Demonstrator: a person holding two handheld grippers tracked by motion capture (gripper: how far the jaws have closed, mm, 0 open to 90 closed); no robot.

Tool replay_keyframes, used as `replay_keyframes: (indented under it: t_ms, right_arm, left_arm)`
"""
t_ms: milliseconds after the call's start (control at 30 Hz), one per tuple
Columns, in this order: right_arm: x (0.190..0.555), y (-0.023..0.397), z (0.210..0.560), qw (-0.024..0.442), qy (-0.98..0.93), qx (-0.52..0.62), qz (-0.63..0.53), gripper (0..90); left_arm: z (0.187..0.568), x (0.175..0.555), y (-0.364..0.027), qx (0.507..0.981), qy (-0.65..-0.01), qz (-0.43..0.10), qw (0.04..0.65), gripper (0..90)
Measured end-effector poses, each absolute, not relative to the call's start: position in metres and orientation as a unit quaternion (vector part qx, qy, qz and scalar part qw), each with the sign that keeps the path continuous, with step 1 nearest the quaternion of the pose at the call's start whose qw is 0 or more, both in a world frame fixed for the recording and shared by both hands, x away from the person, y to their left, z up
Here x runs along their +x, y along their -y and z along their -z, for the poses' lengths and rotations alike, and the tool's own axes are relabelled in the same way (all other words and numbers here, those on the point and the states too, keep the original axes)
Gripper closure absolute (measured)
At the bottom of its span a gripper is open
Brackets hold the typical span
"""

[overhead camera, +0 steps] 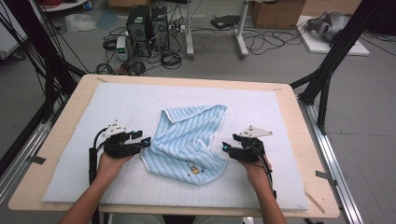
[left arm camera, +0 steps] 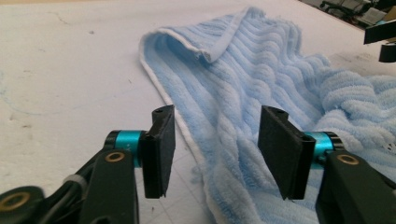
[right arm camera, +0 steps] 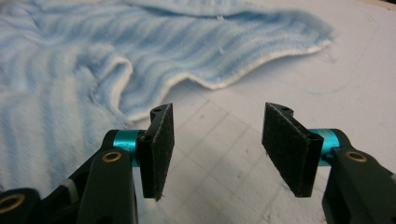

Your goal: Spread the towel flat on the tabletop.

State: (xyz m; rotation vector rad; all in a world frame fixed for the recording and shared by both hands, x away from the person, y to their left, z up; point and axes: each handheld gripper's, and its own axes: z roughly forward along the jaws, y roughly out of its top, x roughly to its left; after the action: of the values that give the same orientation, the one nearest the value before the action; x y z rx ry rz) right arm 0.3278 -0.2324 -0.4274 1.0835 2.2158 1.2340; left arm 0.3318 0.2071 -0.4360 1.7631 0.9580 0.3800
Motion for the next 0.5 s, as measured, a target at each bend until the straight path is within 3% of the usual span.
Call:
replay_keyframes:
  t_ms: [333,400,500]
  right_arm:
    - [0.34,0.159,0.436,0.118,-0.818,0.323,-0.461,39.8]
    - [0.343,0.149,0.442,0.117,-0.833,0.312,-0.441,42.6]
    - [0.345,0.143,0.45,0.103,-0.855,0.298,-0.413,55.1]
  left_arm:
    - [0.433,0.336,-0.207,0.727,-0.395,-0.171,0.534,42.9]
    - [0.432,0.336,-0.207,0.728,-0.39,-0.172,0.537,42.4]
    - [0.429,0.338,-0.209,0.724,-0.39,-0.176,0.541,42.2]
